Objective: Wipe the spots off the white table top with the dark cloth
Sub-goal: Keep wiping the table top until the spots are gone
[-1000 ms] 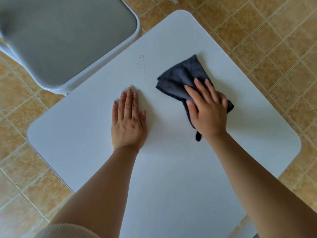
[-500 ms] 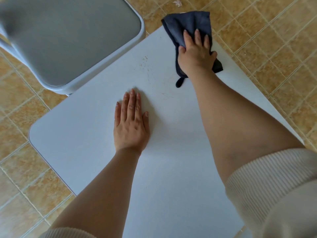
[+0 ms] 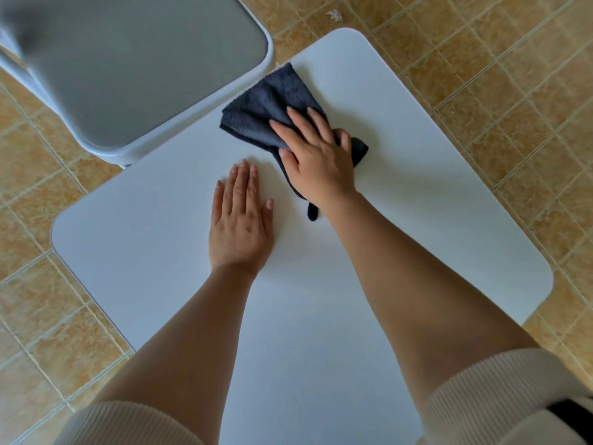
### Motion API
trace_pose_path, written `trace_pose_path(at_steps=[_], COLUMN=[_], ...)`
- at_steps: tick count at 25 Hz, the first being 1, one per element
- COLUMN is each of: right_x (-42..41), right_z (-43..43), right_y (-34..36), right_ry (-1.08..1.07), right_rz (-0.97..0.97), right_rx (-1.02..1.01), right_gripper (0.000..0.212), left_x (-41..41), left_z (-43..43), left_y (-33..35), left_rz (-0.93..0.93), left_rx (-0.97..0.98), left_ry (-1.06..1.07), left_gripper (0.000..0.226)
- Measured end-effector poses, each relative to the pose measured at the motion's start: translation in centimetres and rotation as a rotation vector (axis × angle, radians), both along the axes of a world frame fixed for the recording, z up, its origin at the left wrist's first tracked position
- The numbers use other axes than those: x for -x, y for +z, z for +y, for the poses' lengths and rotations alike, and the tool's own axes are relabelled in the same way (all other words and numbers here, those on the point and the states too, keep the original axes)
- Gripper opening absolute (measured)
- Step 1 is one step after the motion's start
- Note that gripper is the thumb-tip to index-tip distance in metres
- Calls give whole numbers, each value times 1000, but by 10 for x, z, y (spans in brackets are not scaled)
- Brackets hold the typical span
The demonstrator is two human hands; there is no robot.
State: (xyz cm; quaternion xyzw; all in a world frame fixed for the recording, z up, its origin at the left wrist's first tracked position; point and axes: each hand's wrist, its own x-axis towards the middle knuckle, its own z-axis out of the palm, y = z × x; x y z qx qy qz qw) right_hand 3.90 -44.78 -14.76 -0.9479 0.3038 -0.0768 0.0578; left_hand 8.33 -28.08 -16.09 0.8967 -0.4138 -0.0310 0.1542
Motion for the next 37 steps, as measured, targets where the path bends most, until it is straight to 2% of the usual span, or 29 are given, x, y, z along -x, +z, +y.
trace_pose_path(at_steps=[2,4,6,9,12,14,17,20,22,24,27,29,31,33,37], right_x=[38,77,91,59,24,24,61,125,161,175,143,108,84,78,121], right_z=[4,3,4,21,51,81,126,139,129,111,81,70,78,104,176], right_y=[3,5,5,8,6,1,-2,0,0,-3,-4,-3,-4,-5,-4], right_ry=[14,-74,-263,-557,-499,-365,-223,-200,-276,-442,-700,-751,-702,-577,-329], right_rz=[-20,-3,38,63,54,-19,-87,-72,-11,53,39,24,5,-35,-55], right_rx=[48,90,60,-95,-125,-27,22,76,120,129,16,-71,-76,0,20], right_gripper=[40,40,42,47,47,43,38,37,38,40,45,49,49,45,40], left_x=[-2,-4,-9,-14,-16,-14,-12,-13,-13,-13,-13,-14,-14,-13,-13], left_z=[2,7,23,56,79,86,89,88,87,86,86,87,87,87,87], left_y=[1,3,4,6,5,3,0,-1,-1,-2,-3,-3,-4,-4,-4], left_rz=[27,49,45,-14,-6,18,-1,12,7,14,13,12,22,24,18], left_rx=[43,81,65,-10,-32,-15,-1,-5,0,1,-13,-15,-7,-1,7], left_ry=[-5,-33,-51,-4,69,100,96,97,100,98,101,102,102,103,101], left_gripper=[58,57,58,60,62,61,58,56,56,56,57,57,57,57,56])
